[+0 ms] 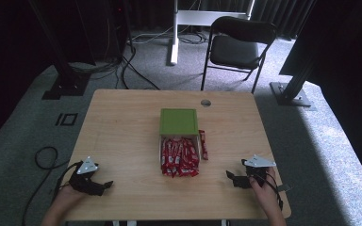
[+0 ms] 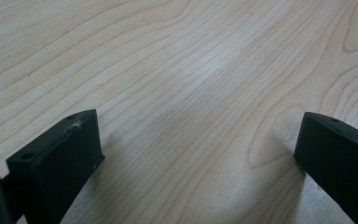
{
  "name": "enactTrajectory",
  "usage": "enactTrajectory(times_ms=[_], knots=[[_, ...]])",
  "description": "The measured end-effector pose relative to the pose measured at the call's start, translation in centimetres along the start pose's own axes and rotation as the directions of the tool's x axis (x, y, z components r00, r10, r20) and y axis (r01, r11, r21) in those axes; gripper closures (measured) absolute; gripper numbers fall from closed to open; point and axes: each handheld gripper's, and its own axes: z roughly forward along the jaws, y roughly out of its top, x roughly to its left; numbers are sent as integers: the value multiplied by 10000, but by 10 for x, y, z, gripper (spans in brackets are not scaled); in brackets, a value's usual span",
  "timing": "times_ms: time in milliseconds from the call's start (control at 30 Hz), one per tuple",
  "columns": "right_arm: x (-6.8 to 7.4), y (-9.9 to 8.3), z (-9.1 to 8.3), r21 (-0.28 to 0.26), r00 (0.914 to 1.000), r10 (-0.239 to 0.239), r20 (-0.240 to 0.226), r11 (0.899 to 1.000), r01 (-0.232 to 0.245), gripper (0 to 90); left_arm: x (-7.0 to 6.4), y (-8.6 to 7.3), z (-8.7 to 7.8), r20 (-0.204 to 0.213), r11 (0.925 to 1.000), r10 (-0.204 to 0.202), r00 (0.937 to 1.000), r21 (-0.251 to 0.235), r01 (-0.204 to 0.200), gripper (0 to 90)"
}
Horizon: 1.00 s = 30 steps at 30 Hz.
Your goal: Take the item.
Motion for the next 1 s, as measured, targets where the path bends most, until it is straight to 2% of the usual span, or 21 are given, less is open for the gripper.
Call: enactTrajectory(times_ms=[67,167,233,300,433,533,633,767,800,833,867,967,1000], knots=[[-1,-2,-1,167,9999,-13,-163,9999,16,123,0,0,0,0,10000,-2,10000,-1,2,15],[-2,-6,-2,269,10000,31,39,9996,-32,123,0,0,0,0,10000,-5,10000,-4,5,15],[-3,-8,-3,322,9998,155,-84,9994,-152,123,0,0,0,1,10000,1,10000,0,-1,15],[-3,-10,-4,479,10000,-68,-46,9988,70,123,0,0,0,0,10000,2,10000,-1,-2,15],[-5,-14,-5,627,9999,-151,-16,9979,151,123,0,0,0,-1,10000,3,10000,-3,-3,15],[-7,-17,-6,770,9990,-344,-289,9964,365,123,0,0,0,0,10000,1,10000,-3,-1,15],[-9,-21,-8,942,9980,-536,-345,9939,566,123,0,0,0,-1,10000,-1,10000,-4,1,15],[-11,-27,-11,973,9975,-523,-476,9936,568,123,0,0,0,0,10000,0,10000,-6,0,15],[-12,-28,-11,932,9968,-645,-474,9933,687,125,0,0,0,0,10000,1,10000,-4,-1,15],[-12,-30,-11,1024,9900,-1178,-780,9868,1255,131,0,0,0,0,10000,1,10000,-4,-1,15],[-11,-30,-12,1032,9869,-1284,-975,9850,1383,141,0,0,0,-1,10000,-1,10000,-6,1,15],[-11,-31,-12,931,9813,-1491,-1219,9826,1609,138,0,0,0,-1,10000,0,10000,-4,0,15],[-12,-32,-11,854,9848,-1318,-1130,9862,1418,140,0,0,0,0,10000,1,10000,-2,-1,15]])
